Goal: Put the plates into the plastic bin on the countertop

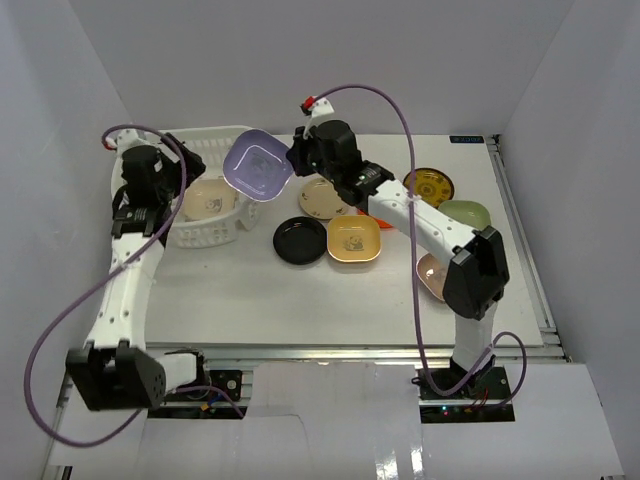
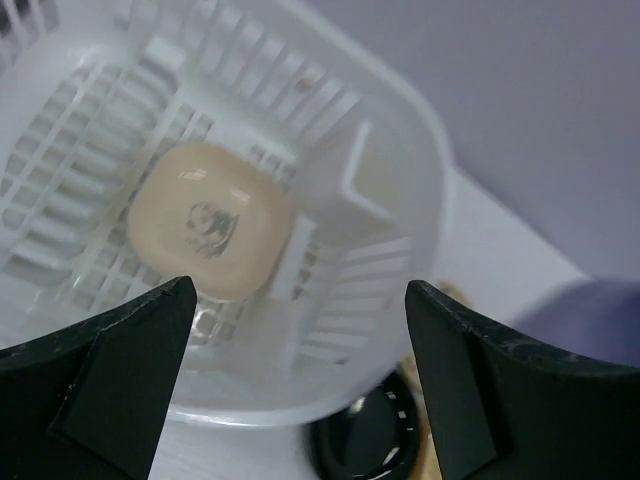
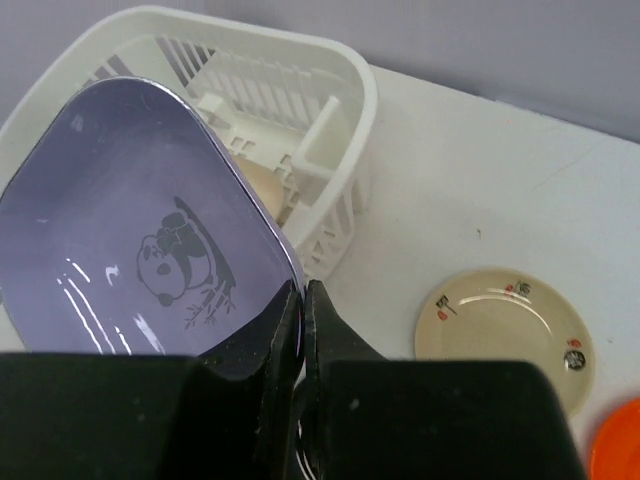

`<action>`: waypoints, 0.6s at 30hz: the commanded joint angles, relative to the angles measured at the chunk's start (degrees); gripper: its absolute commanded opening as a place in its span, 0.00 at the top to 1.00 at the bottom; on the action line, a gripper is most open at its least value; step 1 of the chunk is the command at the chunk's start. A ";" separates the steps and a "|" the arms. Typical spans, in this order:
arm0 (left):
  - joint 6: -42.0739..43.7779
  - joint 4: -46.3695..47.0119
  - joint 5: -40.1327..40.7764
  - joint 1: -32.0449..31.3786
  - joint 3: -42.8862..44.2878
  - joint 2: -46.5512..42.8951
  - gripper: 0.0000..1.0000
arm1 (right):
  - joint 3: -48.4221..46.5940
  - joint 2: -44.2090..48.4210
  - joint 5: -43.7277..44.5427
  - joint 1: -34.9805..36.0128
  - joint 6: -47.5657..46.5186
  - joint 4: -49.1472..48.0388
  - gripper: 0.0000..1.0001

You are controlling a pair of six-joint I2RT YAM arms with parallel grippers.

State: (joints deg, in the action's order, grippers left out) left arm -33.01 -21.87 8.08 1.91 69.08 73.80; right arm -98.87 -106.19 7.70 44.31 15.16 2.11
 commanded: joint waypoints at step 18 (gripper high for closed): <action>-1.44 -15.48 -19.25 -6.75 -11.93 -38.20 0.14 | -31.57 -31.54 2.23 9.56 -0.92 -8.18 0.60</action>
State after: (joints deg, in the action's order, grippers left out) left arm -34.94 -30.37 -10.04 -4.64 59.31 39.33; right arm -127.85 -139.15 10.44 54.46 14.61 -1.41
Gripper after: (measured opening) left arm 0.870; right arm 0.352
